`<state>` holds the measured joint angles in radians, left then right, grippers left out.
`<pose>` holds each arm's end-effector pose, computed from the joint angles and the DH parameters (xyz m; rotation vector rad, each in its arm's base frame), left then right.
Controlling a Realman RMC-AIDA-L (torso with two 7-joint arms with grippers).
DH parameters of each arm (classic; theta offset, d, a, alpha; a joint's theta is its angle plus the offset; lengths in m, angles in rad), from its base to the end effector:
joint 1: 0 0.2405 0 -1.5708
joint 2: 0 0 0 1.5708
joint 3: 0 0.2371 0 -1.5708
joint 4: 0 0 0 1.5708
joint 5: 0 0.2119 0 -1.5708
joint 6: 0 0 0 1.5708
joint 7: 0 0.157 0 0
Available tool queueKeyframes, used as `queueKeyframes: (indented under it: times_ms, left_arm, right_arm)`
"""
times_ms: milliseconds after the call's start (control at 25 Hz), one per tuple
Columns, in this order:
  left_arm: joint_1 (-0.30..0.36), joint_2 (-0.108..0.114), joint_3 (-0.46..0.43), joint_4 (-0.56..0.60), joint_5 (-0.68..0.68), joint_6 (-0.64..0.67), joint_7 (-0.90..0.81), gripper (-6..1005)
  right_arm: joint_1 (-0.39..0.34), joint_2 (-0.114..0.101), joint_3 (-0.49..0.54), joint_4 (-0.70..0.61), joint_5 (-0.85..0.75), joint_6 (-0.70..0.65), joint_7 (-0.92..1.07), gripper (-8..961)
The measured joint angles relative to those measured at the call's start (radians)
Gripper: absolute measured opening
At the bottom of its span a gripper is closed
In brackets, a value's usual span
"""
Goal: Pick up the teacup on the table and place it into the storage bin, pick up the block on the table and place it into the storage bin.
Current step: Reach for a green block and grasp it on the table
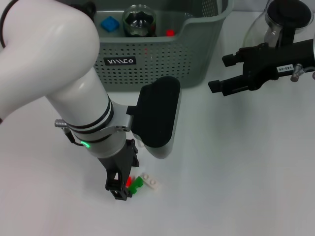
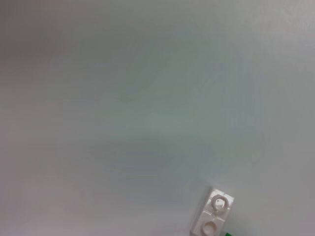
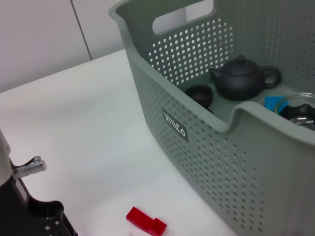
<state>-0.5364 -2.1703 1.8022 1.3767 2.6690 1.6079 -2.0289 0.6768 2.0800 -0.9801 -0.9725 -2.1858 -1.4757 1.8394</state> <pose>-0.1617 0.2756 -0.0836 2.9426 -0.1707 -0.9388 0.1721 0.3750 0.0002 -2.8638 0.5750 0.2220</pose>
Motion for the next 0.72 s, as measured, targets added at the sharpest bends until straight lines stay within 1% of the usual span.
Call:
queueKeyframes:
  times_ms: [720]
  left_arm:
    - [-0.002, -0.004, 0.013, 0.008, -0.007, -0.003, 0.001, 691]
  right_arm:
    - [0.004, 0.002, 0.000, -0.003, 0.000, 0.002, 0.000, 930]
